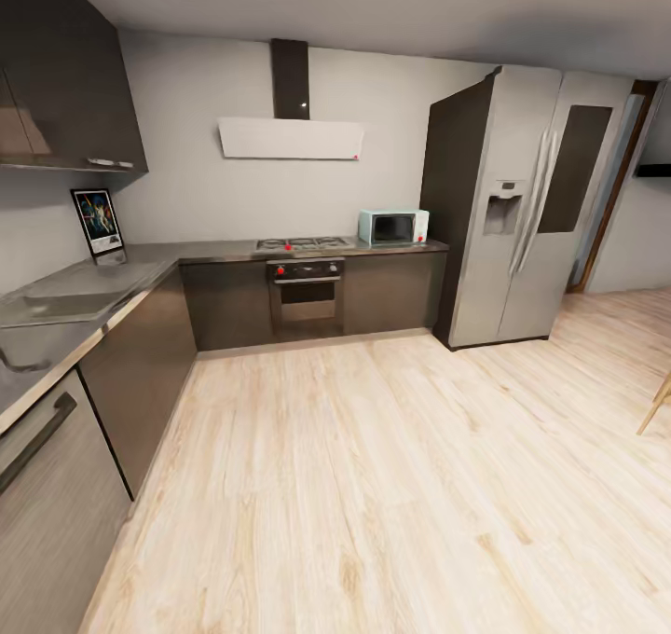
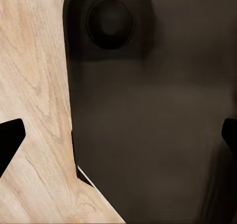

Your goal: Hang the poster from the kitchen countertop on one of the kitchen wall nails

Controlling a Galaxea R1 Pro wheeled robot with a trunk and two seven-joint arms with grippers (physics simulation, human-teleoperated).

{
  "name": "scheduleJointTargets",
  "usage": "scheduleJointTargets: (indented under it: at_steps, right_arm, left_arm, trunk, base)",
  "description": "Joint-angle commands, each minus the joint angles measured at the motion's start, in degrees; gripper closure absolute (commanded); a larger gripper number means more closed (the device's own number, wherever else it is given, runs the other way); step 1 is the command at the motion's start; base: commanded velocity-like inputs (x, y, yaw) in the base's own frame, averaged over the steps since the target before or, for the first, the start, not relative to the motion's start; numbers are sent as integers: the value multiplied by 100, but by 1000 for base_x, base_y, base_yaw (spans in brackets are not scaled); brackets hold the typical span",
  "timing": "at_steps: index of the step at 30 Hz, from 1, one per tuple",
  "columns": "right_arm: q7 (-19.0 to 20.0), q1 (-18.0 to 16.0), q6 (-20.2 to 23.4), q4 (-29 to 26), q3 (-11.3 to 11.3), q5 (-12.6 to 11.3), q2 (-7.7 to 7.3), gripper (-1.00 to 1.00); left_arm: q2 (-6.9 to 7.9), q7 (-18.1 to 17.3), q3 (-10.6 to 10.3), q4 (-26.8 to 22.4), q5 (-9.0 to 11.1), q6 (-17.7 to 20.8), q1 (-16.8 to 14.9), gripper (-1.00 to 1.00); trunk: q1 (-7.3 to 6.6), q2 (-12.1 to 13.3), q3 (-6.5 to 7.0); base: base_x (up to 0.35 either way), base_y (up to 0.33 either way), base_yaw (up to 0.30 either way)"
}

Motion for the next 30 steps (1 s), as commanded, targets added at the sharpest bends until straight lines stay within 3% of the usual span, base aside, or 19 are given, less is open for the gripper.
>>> scheduleJointTargets:
  at_steps: [1,8,22,30]
  right_arm:
    - [-8,-34,33,-33,2,-33,33,-100]
    - [-2,-198,60,-81,5,-31,23,-100]
    - [-2,-198,60,-81,5,-31,23,-100]
    - [-5,-389,-198,-328,17,43,-66,-100]
  left_arm:
    - [-33,8,33,-33,0,-18,33,-100]
    - [-258,5,34,-256,2,-24,260,-100]
    - [-267,5,34,-320,2,-24,312,-100]
    - [-11,7,21,-579,-14,-259,233,-100]
  trunk:
    - [0,-1,-3]
    - [0,-1,-3]
    - [0,-1,-3]
    - [0,-1,-3]
  base:
    - [0,0,0]
    - [0,0,0]
    - [0,0,0]
    - [0,0,0]
